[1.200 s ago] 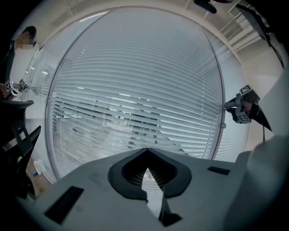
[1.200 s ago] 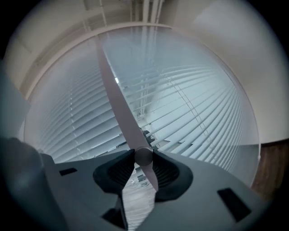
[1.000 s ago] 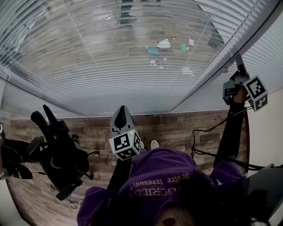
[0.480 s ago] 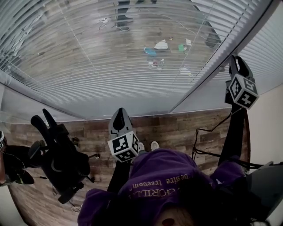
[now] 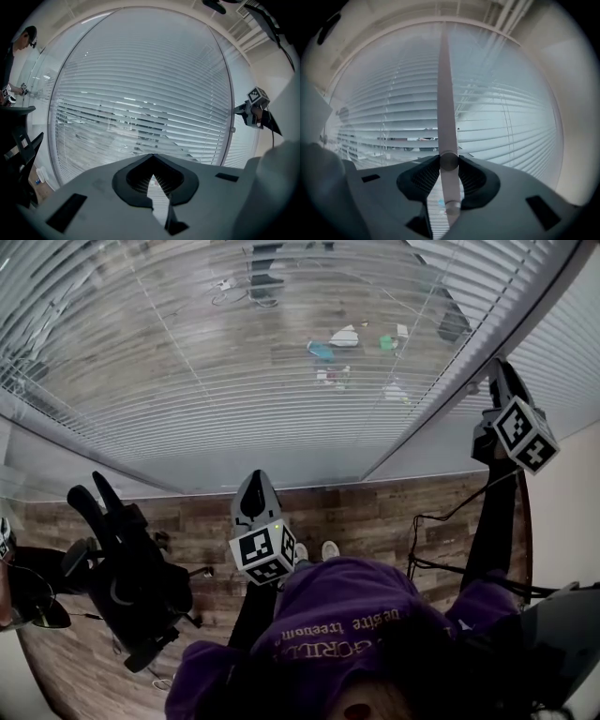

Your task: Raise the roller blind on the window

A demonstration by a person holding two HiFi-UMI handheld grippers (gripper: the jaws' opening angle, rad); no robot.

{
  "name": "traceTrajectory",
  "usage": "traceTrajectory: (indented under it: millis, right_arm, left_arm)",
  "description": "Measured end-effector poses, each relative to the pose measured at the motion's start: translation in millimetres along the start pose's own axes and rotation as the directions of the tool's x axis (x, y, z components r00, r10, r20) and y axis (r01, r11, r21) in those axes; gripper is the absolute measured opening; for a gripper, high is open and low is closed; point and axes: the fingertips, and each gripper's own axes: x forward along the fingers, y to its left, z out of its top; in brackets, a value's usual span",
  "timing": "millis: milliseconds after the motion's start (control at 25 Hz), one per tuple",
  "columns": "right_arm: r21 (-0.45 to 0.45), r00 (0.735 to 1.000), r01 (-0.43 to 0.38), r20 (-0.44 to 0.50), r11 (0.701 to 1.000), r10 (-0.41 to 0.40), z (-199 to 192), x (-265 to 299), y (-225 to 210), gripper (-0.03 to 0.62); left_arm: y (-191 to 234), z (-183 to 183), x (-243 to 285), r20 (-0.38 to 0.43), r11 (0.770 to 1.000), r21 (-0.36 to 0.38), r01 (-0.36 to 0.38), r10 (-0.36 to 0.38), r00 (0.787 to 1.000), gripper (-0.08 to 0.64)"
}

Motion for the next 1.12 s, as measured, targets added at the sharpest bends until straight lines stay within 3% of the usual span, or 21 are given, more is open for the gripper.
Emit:
traceTrajectory:
  millis: [160, 320, 400, 520, 600, 680, 760, 840, 920, 1000, 1120]
  right_arm:
    - [0.239, 0.999, -0.033, 0.010, 0.970, 0.031, 1, 2, -2, 0.124]
    - [0.509, 0.997, -0.079, 0.036, 0.857, 0.071, -2, 2, -5, 0.124]
    - [0.565, 0.996, -0.085, 0.041, 0.821, 0.075, -3, 2, -6, 0.124]
    - [0.586, 0.996, -0.083, 0.043, 0.806, 0.072, -4, 4, -7, 0.124]
    - [0.556, 0.996, -0.086, 0.049, 0.826, 0.070, -3, 4, -8, 0.124]
    - [0.473, 0.996, -0.085, 0.054, 0.877, 0.067, -3, 4, -8, 0.124]
    - [0.327, 0.997, -0.073, 0.056, 0.942, 0.058, 0, 2, -6, 0.124]
    - [0.152, 0.998, -0.049, 0.054, 0.987, 0.041, 5, 1, -4, 0.126]
    - [-0.012, 0.999, -0.030, 0.032, 0.999, 0.030, 7, 3, -1, 0.126]
    - [-0.132, 0.999, -0.035, -0.004, 0.991, 0.034, 3, 7, 3, 0.126]
    - [-0.216, 0.999, -0.034, -0.022, 0.976, 0.030, -1, 9, 4, 0.126]
  left_arm:
    - [-2, 0, 1, -0.003, 1.000, -0.003, 0.004, -0.004, 1.000, 0.002]
    - [-2, -2, 0, -0.001, 1.000, -0.003, 0.003, -0.003, 1.000, 0.002]
    - [-2, -2, 0, 0.000, 1.000, -0.003, 0.001, -0.001, 1.000, 0.002]
    - [-2, -2, 0, 0.000, 1.000, -0.005, -0.003, 0.003, 1.000, 0.002]
    - [-2, -2, 0, 0.001, 1.000, -0.004, -0.005, 0.005, 1.000, 0.002]
    - [-2, -2, 0, 0.002, 1.000, -0.002, -0.006, 0.006, 1.000, 0.002]
    - [-2, -2, 0, 0.001, 1.000, 0.000, -0.005, 0.005, 1.000, 0.002]
    - [-1, -1, 0, -0.001, 1.000, 0.001, -0.004, 0.004, 1.000, 0.002]
    - [-1, 0, 1, -0.003, 1.000, 0.002, -0.003, 0.003, 1.000, 0.002]
    - [-2, -1, 2, -0.005, 1.000, 0.002, -0.002, 0.002, 1.000, 0.002]
    - [-2, -3, 4, -0.005, 1.000, 0.004, -0.003, 0.003, 1.000, 0.002]
